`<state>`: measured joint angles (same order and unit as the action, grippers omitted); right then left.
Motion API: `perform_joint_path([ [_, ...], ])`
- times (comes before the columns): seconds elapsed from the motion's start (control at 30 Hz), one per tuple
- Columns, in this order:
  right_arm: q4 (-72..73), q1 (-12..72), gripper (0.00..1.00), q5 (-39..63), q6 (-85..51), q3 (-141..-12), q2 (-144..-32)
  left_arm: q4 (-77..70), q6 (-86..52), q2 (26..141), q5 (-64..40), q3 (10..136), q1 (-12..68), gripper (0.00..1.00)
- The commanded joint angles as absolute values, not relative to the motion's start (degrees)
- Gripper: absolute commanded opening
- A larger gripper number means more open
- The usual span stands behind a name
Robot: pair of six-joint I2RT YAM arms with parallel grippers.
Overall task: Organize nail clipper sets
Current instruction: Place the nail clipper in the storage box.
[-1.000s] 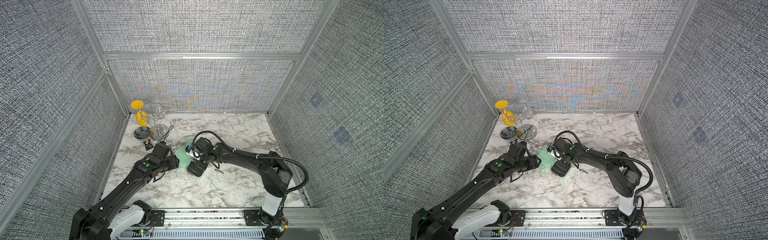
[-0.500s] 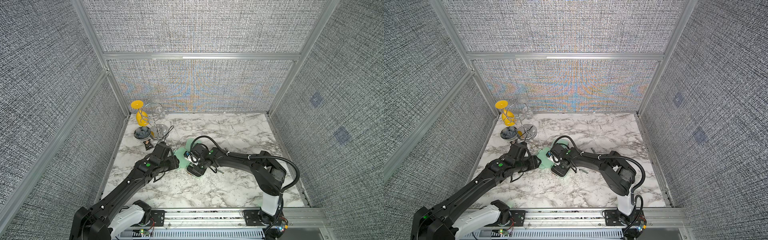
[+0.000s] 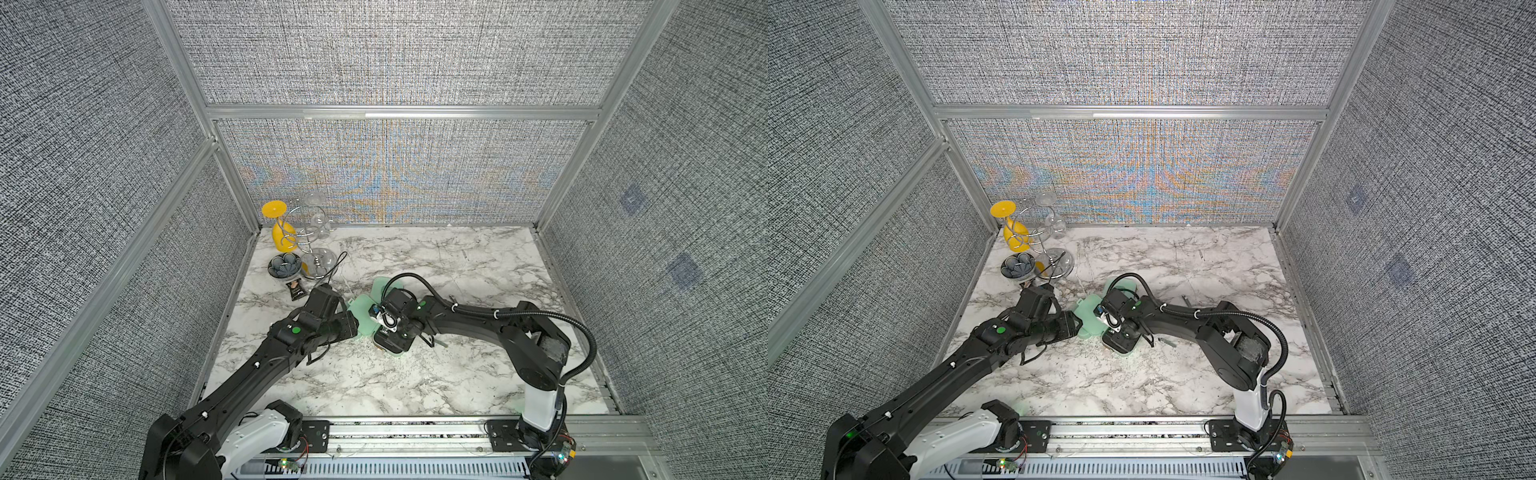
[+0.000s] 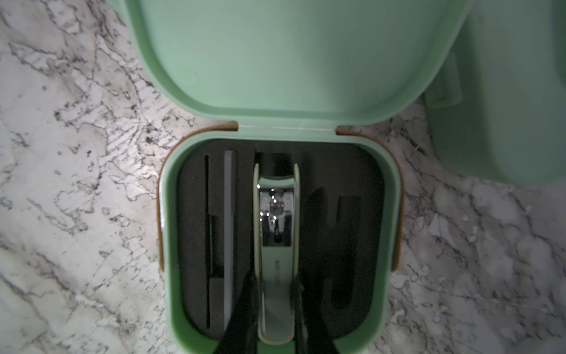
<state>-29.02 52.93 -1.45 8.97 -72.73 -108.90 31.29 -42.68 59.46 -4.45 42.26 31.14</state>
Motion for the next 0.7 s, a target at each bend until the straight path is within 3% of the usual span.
perform_joint_path([
  [0.0,-29.86,53.08,0.06,-1.67,9.35,-72.53,-109.08,30.52,-42.88,59.57,-3.95,42.28,31.14,0.58],
  [0.67,-29.73,53.33,0.06,-1.43,7.69,-73.85,-112.41,30.43,-42.89,59.78,-4.22,42.36,31.13,0.58],
])
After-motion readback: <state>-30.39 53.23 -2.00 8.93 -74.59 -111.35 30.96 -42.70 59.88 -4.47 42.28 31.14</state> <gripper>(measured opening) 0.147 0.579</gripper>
